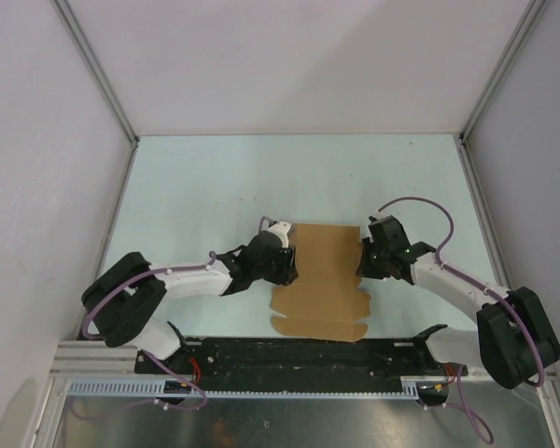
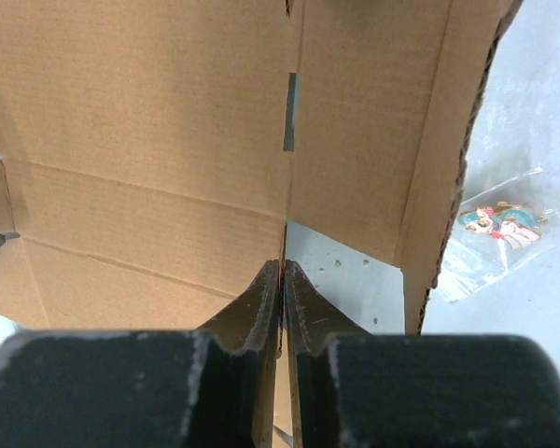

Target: Fold the paper box

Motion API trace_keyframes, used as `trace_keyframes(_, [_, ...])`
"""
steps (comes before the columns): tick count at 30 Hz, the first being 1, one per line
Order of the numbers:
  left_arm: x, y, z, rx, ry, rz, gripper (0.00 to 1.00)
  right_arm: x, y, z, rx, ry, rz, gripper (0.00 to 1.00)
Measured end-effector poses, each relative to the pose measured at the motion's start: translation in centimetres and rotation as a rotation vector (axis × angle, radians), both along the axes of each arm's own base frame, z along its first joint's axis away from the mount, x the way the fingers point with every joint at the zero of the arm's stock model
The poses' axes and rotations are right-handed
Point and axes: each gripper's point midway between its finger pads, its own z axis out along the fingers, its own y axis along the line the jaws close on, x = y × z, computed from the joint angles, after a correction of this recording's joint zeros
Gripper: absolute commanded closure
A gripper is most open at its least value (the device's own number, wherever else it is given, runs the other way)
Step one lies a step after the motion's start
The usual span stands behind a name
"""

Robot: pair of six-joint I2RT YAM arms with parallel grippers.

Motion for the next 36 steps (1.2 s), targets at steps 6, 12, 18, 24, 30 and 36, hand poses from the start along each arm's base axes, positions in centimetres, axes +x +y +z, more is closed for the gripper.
trace_keyframes(6, [-0.4, -0.5, -0.2, -0.015, 0.020, -0.024, 0.57, -0.1, 0.2, -0.1, -0.001, 0.002, 0.008, 0.91])
trace_keyframes(12, [-0.5, -0.9, 0.2, -0.032, 0.024, -0.040, 0.54, -0.1, 0.3, -0.3, -0.006, 0.003, 0.012, 0.91])
trace_keyframes(18, [-0.6, -1.2, 0.7, -0.053, 0.022, -0.047, 0.54, 0.0, 0.3, -0.2, -0.007, 0.000, 0.010, 0.91])
trace_keyframes(24, [-1.0, -1.8, 0.9, -0.063, 0.026, -0.065, 0.54, -0.1, 0.4, -0.3, -0.007, 0.001, 0.014, 0.91])
trace_keyframes(30, [-1.1, -2.8, 0.9, -0.071, 0.026, -0.078, 0.54, -0.1, 0.4, -0.3, -0.008, 0.000, 0.015, 0.91])
trace_keyframes(36, [-1.2, -3.0, 0.2, -0.063, 0.036, -0.084, 0.54, -0.1, 0.4, -0.3, -0.010, -0.001, 0.014, 0.91])
